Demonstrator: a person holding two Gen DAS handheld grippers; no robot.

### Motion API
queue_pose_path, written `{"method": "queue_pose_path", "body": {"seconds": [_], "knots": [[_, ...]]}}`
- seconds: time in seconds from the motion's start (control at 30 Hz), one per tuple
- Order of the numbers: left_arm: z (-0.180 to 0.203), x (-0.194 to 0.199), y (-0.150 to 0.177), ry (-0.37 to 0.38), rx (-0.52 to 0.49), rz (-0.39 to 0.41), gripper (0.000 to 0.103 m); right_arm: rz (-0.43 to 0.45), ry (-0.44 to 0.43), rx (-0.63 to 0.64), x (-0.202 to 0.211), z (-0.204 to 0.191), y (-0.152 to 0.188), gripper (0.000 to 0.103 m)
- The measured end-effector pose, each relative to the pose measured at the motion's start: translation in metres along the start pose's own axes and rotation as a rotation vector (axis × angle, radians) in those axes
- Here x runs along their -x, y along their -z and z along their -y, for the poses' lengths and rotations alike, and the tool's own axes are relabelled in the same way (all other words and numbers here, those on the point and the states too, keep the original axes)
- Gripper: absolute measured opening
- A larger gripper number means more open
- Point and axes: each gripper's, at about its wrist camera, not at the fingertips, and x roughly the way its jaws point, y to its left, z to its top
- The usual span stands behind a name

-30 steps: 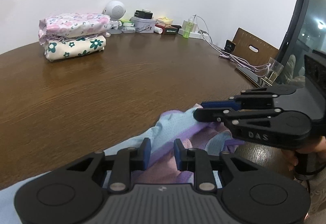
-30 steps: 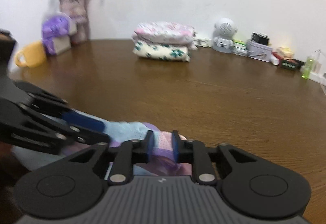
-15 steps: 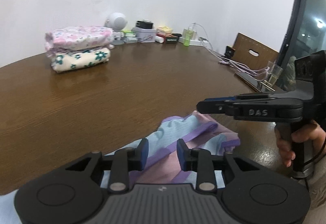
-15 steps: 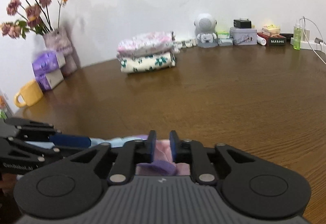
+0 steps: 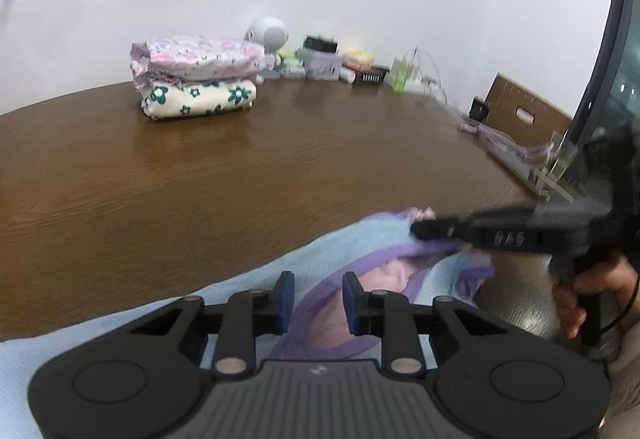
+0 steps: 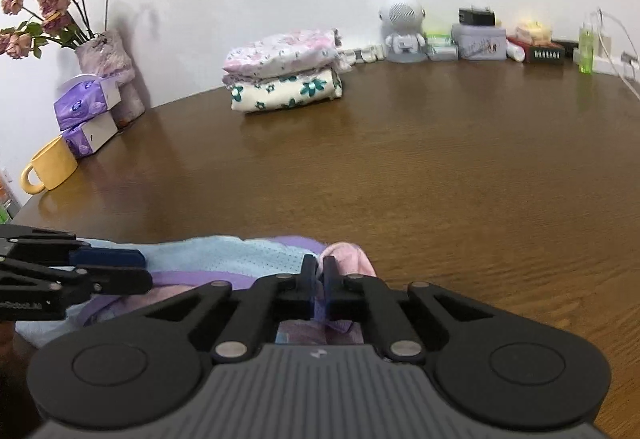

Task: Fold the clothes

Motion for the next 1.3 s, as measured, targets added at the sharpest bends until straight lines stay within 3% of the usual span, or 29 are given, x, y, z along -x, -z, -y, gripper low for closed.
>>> {"method": "queue_pose_path", "body": {"seconds": [0.17, 0.43, 0.6, 0.77, 0.83, 1.07, 1.17, 1.3], "knots": [[-0.011, 0.011, 0.0, -0.059, 0.07, 0.042, 0.025, 0.016, 0.003, -0.025, 0.004, 0.004, 0.001, 0.008], [-0.024, 0.007, 0.005, -0.084, 0.116, 0.015, 0.023, 0.115, 0.022, -0.046, 0.025, 0.005, -0.007, 0.009], [-0.021, 0.001, 0.009, -0.083, 0.106, -0.003, 0.022, 0.061, -0.016, 0.04, 0.007, -0.01, -0.005, 0.009], [-0.018, 0.0, 0.011, -0.09, 0.088, 0.004, 0.023, 0.024, 0.097, 0.075, -0.003, -0.009, -0.001, 0.008], [-0.017, 0.0, 0.012, -0.096, 0.076, 0.007, 0.025, 0.027, 0.101, 0.073, -0.002, -0.006, 0.0, 0.008], [-0.016, 0.01, 0.009, -0.071, 0.095, 0.048, 0.026, 0.119, 0.016, -0.08, 0.028, 0.011, -0.003, 0.009], [-0.01, 0.019, 0.01, -0.099, 0.063, 0.062, 0.024, 0.145, 0.029, -0.057, 0.041, 0.005, -0.001, 0.009], [-0.013, 0.028, 0.018, -0.137, 0.089, 0.064, 0.024, 0.131, -0.031, 0.008, 0.033, -0.019, 0.003, 0.009]]}}
